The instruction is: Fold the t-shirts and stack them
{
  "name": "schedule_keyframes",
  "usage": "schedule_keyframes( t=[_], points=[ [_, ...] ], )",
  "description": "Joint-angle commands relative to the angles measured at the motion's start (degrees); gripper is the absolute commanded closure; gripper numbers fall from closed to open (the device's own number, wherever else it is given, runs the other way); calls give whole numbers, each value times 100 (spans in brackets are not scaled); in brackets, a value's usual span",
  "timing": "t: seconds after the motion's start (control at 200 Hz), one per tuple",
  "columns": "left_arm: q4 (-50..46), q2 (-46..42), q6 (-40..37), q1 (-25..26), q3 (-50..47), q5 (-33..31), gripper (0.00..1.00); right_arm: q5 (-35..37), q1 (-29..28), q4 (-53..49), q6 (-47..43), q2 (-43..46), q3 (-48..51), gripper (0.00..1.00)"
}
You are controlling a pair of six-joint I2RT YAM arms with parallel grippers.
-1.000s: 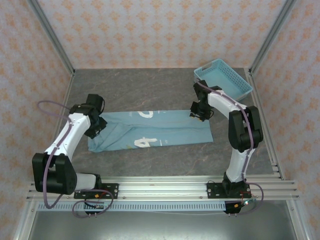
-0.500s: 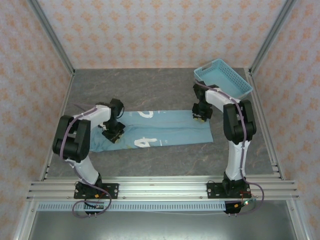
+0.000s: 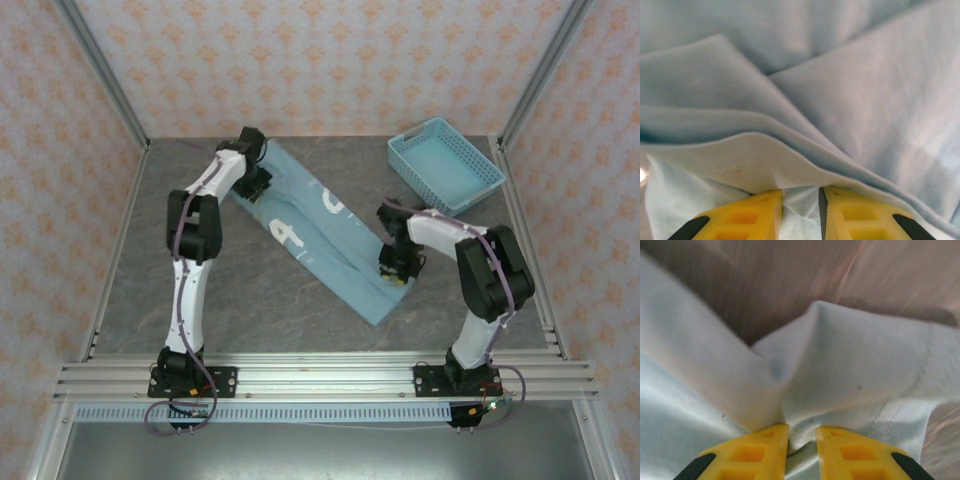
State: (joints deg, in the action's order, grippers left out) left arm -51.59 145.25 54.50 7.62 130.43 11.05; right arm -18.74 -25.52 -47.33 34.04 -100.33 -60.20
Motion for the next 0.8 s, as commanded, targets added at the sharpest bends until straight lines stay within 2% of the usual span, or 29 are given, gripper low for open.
schedule_keyframes(
  t=[0.0,0.08,0.165,0.26,0.34,0.45,0.575,0.676,0.796],
  points=[
    [-29,1231,-11,303,1776,492,74,-909,-604,680,1303,-43,526,76],
    [387,1865,349,419,2591,846,73,-1164,-1045,1349,2013,-138,549,76],
    [1258,2039,797,485,2543,1083,73,-1322,-1339,1743,2492,-368,372,76],
    [1544,2013,904,517,2562,1104,73,-1251,-1447,1789,2756,-415,170,76],
    [1504,1812,749,511,2664,1015,68,-1121,-1435,1727,2866,-272,103,75],
    [1368,1229,435,470,2694,776,52,-906,-1375,1314,2842,40,-131,70],
    [730,370,-56,432,2619,537,47,-615,-1078,631,2628,580,-374,62],
    [281,-520,-328,466,1720,654,47,-394,-684,208,2313,1119,-410,56],
    [310,-2009,-657,641,-813,1052,48,-568,-72,133,1700,1633,-164,54]
  ],
)
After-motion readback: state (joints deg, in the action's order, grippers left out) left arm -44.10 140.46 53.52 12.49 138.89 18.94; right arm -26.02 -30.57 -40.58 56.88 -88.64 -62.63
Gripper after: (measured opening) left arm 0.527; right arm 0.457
